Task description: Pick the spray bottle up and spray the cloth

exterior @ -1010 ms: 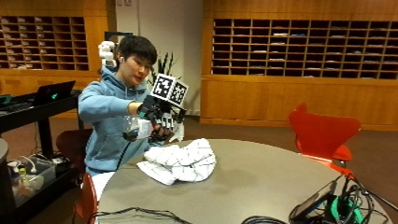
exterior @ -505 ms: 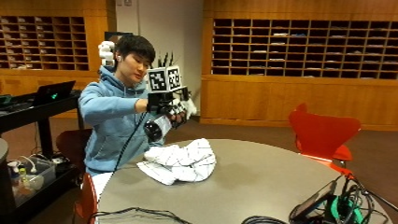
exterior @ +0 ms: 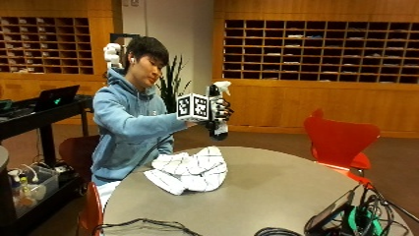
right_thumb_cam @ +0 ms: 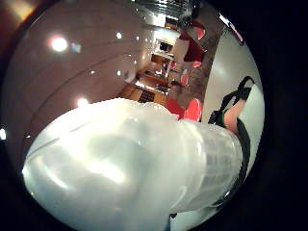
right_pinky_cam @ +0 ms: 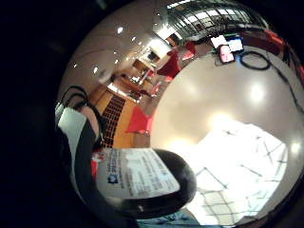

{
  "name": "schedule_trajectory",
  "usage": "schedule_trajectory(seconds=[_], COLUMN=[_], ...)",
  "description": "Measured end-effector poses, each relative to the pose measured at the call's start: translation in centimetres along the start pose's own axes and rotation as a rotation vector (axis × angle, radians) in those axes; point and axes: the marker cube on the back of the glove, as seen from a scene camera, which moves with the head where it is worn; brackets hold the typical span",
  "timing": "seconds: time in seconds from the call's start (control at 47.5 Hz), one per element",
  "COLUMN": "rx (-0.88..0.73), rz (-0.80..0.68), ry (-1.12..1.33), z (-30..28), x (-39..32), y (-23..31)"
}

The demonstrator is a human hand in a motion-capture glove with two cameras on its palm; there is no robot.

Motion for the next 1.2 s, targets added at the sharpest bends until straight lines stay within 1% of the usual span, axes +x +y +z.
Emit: schedule_trajectory(seconds=[0.105,0.358,0.589,0.694,0.926,1.199], rx=[0.035,0.110,0.080,0.074,0.096,0.091], rz=[0.032,0.058,0.107,0.133,0.104,0.116], ry=[-0.071,-0.125,-0.127,-0.123,-0.032,-0.015], z=[2.2,6.9,11.2,12.1,13.1,14.2], x=[1.0,4.3,7.1,8.1,9.4,10.5], y=[-0.5,-0.7,0.4,0.6,1.0,1.3])
